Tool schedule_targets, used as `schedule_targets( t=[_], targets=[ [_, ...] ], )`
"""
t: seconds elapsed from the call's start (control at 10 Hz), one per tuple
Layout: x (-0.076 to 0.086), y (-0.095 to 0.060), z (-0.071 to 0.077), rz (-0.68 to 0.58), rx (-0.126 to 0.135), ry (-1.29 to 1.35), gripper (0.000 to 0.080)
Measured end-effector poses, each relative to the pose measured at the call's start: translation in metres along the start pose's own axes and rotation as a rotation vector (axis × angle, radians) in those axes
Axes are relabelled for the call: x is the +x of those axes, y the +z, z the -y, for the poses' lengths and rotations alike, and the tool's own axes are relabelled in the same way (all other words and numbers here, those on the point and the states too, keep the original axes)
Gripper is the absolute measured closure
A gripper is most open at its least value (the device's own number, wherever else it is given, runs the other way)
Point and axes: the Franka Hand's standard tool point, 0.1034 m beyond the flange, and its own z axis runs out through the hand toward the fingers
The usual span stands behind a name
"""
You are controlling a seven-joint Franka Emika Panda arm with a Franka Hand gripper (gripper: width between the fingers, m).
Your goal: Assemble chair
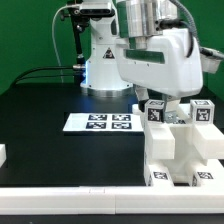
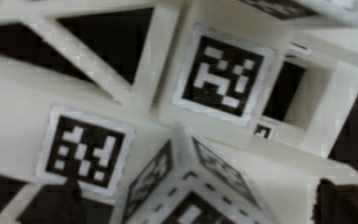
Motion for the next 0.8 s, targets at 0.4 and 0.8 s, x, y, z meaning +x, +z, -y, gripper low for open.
schedule_targets(
  t=[0.4,0.8],
  targets=[
    [-0.013,0.0,0.002,-0.014,-0.032,-0.624,0.0151],
    [-0.009,0.002,-0.002,-0.016,-0.04,-0.382,0.0521]
  ],
)
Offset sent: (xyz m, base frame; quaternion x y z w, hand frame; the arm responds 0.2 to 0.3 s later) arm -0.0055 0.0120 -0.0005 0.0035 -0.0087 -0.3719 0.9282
